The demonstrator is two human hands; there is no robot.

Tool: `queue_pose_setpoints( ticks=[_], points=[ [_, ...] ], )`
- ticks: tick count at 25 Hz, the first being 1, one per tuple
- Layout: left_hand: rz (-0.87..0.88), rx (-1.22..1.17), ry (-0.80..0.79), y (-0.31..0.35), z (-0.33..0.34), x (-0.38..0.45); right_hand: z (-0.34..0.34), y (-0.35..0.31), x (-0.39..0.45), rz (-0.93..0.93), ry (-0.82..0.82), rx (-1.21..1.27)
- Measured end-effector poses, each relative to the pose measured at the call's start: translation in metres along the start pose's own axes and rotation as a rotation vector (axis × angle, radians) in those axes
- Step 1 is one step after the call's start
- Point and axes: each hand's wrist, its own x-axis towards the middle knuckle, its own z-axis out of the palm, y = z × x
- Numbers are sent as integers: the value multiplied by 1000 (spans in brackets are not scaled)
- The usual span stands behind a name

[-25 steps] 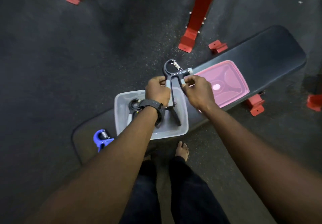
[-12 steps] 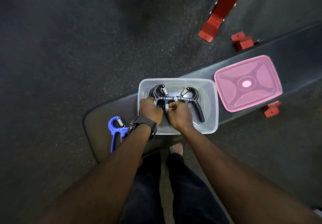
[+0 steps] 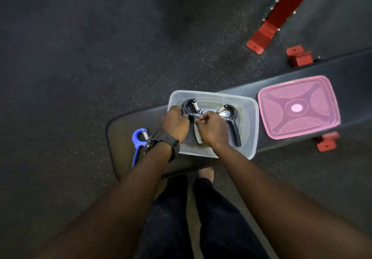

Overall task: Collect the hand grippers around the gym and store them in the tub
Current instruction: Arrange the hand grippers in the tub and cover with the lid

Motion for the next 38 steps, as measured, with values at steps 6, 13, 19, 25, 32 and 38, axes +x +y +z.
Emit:
queue_pose_setpoints(
  ticks=[6, 13, 19, 25, 32, 38],
  points=[
    [-155, -367, 297, -57, -81, -36, 35, -97, -65, -315, -144, 194],
    [-198, -167, 155, -163, -60, -30, 149, -47, -91, -59, -255, -86],
    [-122, -71, 105, -192, -44, -12, 173, -15, -86, 203, -220, 10],
    [-40, 16, 147, -183, -55, -20, 168, -34, -94, 94, -272, -27],
    [159, 38, 304, -113, -97, -67, 94, -69, -130, -58, -211, 141],
    [382, -74, 315, -1, -50, -112, -30, -44, -118, -87, -2, 99]
  ],
)
